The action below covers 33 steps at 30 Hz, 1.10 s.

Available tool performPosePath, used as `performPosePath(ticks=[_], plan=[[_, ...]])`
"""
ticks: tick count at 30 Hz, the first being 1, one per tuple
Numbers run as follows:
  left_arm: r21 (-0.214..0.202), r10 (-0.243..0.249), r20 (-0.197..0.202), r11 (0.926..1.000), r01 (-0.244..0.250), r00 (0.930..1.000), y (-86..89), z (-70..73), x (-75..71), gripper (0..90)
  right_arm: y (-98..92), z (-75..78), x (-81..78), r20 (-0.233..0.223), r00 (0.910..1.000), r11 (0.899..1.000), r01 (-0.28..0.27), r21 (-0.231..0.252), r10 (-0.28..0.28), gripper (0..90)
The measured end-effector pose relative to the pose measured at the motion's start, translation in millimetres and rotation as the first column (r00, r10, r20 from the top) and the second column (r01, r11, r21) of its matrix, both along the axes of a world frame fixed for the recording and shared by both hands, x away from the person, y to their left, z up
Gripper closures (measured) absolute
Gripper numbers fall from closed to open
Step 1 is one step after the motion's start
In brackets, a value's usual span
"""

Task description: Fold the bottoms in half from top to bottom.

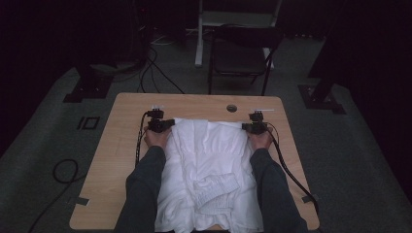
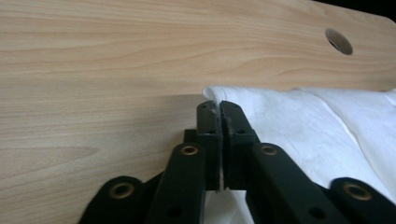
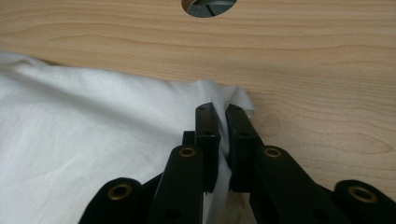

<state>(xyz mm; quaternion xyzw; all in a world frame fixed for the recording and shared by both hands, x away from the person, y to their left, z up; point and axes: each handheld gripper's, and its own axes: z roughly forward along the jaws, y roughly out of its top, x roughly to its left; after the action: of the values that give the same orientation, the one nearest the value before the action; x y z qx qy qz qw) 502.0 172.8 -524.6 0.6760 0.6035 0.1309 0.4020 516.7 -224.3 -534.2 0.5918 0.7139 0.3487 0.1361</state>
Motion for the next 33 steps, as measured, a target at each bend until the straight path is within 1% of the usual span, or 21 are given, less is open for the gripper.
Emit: performPosePath(ticks=[1, 3, 4, 5, 6, 8, 10, 11, 13, 15, 17, 18, 19, 20, 21, 23, 25, 28, 29, 31, 33], plan=[[-0.016, 0.009, 0.003, 0.9998, -0.009, 1.0000, 0.5, 0.0, 0.7, 77.6, -0.5, 0.5, 0.4, 0.003, 1.0000, 1.000, 0.003, 0.008, -0.003, 76.4], [-0.066, -0.005, 0.000, 0.9978, 0.005, 1.0000, 1.7, -1.7, 2.8, 54.5, -2.5, 2.6, 2.0, 0.011, 0.9999, 0.998, -0.005, 0.055, 0.004, 59.8], [-0.066, -0.014, 0.010, 0.9977, 0.014, 0.9999, 0.6, -2.4, 2.6, 49.0, -3.0, 3.4, 2.9, 0.014, 0.9999, 0.997, -0.010, 0.071, 0.009, 54.8], [-0.052, -0.021, 0.015, 0.9984, 0.022, 0.9997, -0.7, -3.1, 2.8, 42.4, -2.7, 4.2, 4.6, 0.010, 0.9999, 0.997, -0.014, 0.080, 0.013, 45.2], [-0.064, -0.036, 0.001, 0.9973, 0.036, 0.9993, -2.9, -5.5, 4.1, 35.2, -2.0, 4.5, 5.8, -0.003, 1.0000, 0.997, -0.009, 0.079, 0.009, 40.4], [-0.045, -0.037, -0.031, 0.9984, 0.035, 0.9989, -6.4, -10.2, 5.7, 30.7, -0.7, 2.9, 8.7, -0.023, 0.9997, 0.997, -0.005, 0.075, 0.006, 36.4], [-0.046, -0.040, -0.057, 0.9982, 0.038, 0.9976, -8.0, -15.1, 7.1, 29.8, 2.2, -0.3, 9.9, -0.050, 0.9987, 0.998, -0.009, 0.058, 0.012, 36.6], [-0.034, -0.036, -0.061, 0.9988, 0.034, 0.9975, -9.1, -16.6, 7.4, 29.8, 4.3, -2.0, 9.9, -0.059, 0.9981, 0.999, -0.015, 0.040, 0.017, 36.7], [-0.030, -0.047, -0.073, 0.9985, 0.045, 0.9962, -9.0, -19.0, 8.2, 29.9, 7.3, -3.8, 9.4, -0.049, 0.9984, 1.000, -0.029, 0.010, 0.029, 38.5], [-0.046, -0.055, -0.074, 0.9976, 0.051, 0.9958, -7.5, -19.5, 9.3, 30.4, 8.2, -3.9, 9.4, -0.047, 0.9984, 0.999, -0.030, 0.011, 0.031, 40.1], [-0.079, -0.066, -0.098, 0.9952, 0.058, 0.9930, -6.6, -19.2, 10.3, 36.1, 10.3, -3.5, 10.0, -0.054, 0.9978, 0.999, -0.038, 0.017, 0.039, 53.5], [-0.108, -0.088, -0.117, 0.9912, 0.075, 0.9892, -6.4, -20.2, 10.8, 44.3, 12.0, -3.2, 9.6, -0.059, 0.9975, 0.999, -0.037, 0.009, 0.037, 60.0], [-0.114, -0.096, -0.131, 0.9902, 0.081, 0.9867, -6.6, -20.9, 10.7, 57.3, 13.1, -2.9, 9.9, -0.061, 0.9973, 0.999, -0.041, -0.004, 0.041, 68.5], [-0.106, -0.080, -0.144, 0.9923, 0.066, 0.9863, -6.6, -20.4, 10.3, 64.3, 13.7, -2.7, 9.9, -0.073, 0.9961, 0.999, -0.048, 0.001, 0.048, 76.1], [-0.133, -0.085, -0.144, 0.9890, 0.066, 0.9859, -5.4, -20.1, 10.2, 74.9, 13.8, -2.5, 9.5, -0.072, 0.9957, 0.998, -0.057, 0.007, 0.057, 81.1], [-0.154, -0.075, -0.118, 0.9864, 0.057, 0.9902, -2.4, -12.8, 9.0, 81.7, 12.8, -0.5, 7.5, -0.051, 0.9974, 0.999, -0.051, 0.014, 0.052, 83.8], [-0.192, -0.080, -0.061, 0.9790, 0.067, 0.9949, 3.6, -2.1, 7.1, 83.0, 8.6, 5.0, 6.5, -0.017, 0.9988, 0.998, -0.045, 0.033, 0.045, 84.4], [-0.242, -0.073, 0.012, 0.9675, 0.074, 0.9972, 12.6, 13.0, 4.0, 83.9, -1.0, 22.0, 5.6, 0.050, 0.9979, 0.992, -0.046, 0.115, 0.041, 84.6], [-0.254, -0.075, 0.032, 0.9637, 0.081, 0.9966, 14.8, 17.6, 3.5, 84.0, -3.3, 29.5, 5.3, 0.077, 0.9960, 0.989, -0.055, 0.136, 0.045, 84.6], [-0.227, -0.094, 0.076, 0.9678, 0.109, 0.9926, 15.3, 30.6, 2.4, 83.9, -4.9, 46.2, 3.6, 0.144, 0.9871, 0.985, -0.091, 0.148, 0.070, 84.6], [-0.254, -0.104, 0.128, 0.9579, 0.134, 0.9863, 18.7, 43.1, -1.1, 83.8, -5.2, 62.5, 0.2, 0.204, 0.9738, 0.984, -0.128, 0.121, 0.101, 84.6]])
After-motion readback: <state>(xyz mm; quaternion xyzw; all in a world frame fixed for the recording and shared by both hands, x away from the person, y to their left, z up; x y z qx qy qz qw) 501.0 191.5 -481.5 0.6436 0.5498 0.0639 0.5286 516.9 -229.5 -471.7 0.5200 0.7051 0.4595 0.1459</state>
